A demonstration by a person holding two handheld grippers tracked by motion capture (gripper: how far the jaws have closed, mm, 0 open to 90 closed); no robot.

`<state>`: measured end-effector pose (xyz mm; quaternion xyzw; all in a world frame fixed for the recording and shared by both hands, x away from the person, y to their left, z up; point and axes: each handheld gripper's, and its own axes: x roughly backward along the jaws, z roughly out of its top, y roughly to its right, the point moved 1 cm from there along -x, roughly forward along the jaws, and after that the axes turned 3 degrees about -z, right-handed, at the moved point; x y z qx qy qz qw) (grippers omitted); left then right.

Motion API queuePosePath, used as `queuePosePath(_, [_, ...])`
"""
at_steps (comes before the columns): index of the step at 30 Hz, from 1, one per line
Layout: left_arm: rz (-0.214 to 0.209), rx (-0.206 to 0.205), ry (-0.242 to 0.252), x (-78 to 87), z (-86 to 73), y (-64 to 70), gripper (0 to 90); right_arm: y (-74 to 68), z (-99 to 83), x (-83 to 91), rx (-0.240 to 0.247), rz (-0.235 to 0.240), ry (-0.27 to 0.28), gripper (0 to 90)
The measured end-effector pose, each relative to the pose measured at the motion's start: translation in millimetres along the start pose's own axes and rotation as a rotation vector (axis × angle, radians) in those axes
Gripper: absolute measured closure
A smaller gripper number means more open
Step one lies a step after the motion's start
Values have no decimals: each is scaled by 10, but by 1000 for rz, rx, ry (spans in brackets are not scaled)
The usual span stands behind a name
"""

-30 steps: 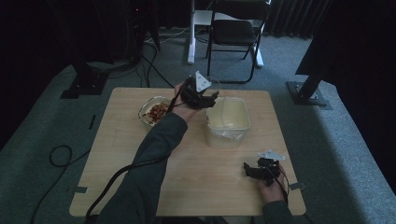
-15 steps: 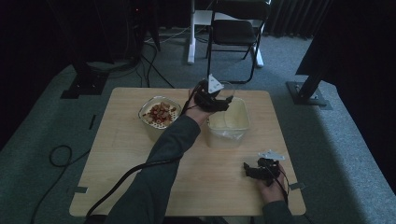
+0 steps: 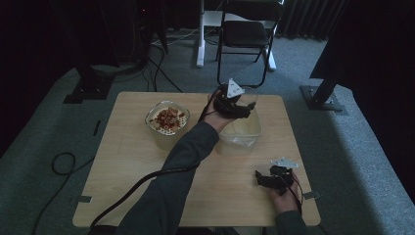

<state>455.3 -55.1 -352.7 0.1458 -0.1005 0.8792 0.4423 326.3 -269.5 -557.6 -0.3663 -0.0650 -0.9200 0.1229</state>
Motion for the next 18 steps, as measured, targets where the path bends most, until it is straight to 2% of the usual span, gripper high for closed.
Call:
queuePosePath(1, [-18, 10, 4, -7, 2, 0, 247, 0, 0, 0, -1, 0, 0, 119])
queuePosePath(2, [-31, 30, 1, -24, 5, 2, 175, 0, 0, 0, 0, 0, 0, 119])
queuePosePath(5, [-28, 42, -10, -42, 0, 4, 112, -1, -1, 1, 3, 2, 0, 119])
queuePosePath(10, [-15, 48, -4, -5, 15, -29, 100, -2, -1, 1, 2, 2, 0, 119])
queuePosePath(11, [1, 42, 0, 26, 30, -41, 100, -1, -1, 1, 3, 2, 0, 119])
queuePosePath(13, [-1, 42, 11, 58, 36, -52, 102, -1, -1, 1, 3, 2, 0, 119])
queuePosePath(18, [13, 34, 0, 87, 19, -36, 121, -2, -1, 1, 2, 3, 0, 119])
